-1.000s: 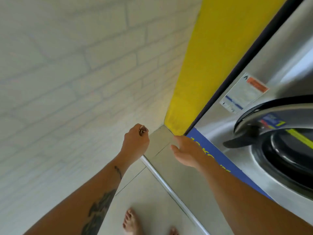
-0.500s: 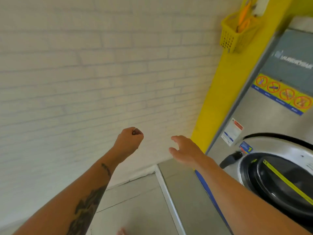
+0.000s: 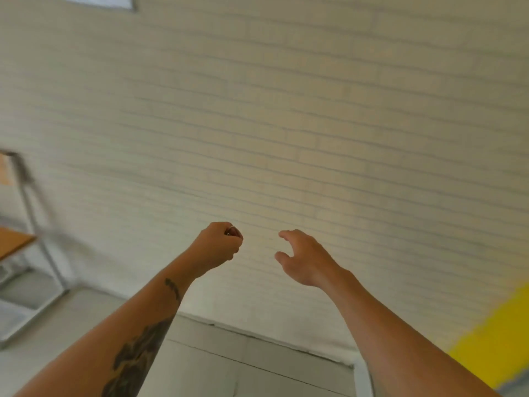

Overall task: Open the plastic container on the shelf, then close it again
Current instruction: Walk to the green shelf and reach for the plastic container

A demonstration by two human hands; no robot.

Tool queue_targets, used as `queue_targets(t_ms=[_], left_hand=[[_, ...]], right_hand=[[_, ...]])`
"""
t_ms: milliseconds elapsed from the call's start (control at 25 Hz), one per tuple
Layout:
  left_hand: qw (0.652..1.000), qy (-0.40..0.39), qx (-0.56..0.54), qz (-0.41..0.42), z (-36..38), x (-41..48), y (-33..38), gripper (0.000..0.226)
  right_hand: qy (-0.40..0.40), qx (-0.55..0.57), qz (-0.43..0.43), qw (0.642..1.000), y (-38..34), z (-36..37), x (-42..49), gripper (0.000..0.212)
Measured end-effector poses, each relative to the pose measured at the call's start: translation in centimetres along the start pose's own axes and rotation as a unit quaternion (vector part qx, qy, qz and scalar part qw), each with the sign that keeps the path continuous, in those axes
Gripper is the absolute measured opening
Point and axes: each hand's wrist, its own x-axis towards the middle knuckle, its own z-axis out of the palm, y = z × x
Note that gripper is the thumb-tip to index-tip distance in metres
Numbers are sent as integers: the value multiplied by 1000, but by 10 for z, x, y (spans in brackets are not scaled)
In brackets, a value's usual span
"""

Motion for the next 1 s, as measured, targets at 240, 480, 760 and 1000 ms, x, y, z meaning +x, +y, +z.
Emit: queue_targets(t_ms=[240,480,760,1000], left_hand=[[994,100,26,-30,-209,-36,-101,22],[978,189,10,-92,-363,-71,-169,22],[943,287,-13,-168,-489,-87,-252,19],[919,329,-31,-212,-610,-39,-304,19]], right_hand=[[-26,-28,-115,993,-207,76,59,60],[-54,-31,-205,977,-367,136,113,60],[-110,-7,-303,947,-521,219,190,60],[-135,21,-360,923,-653,282,298,60]])
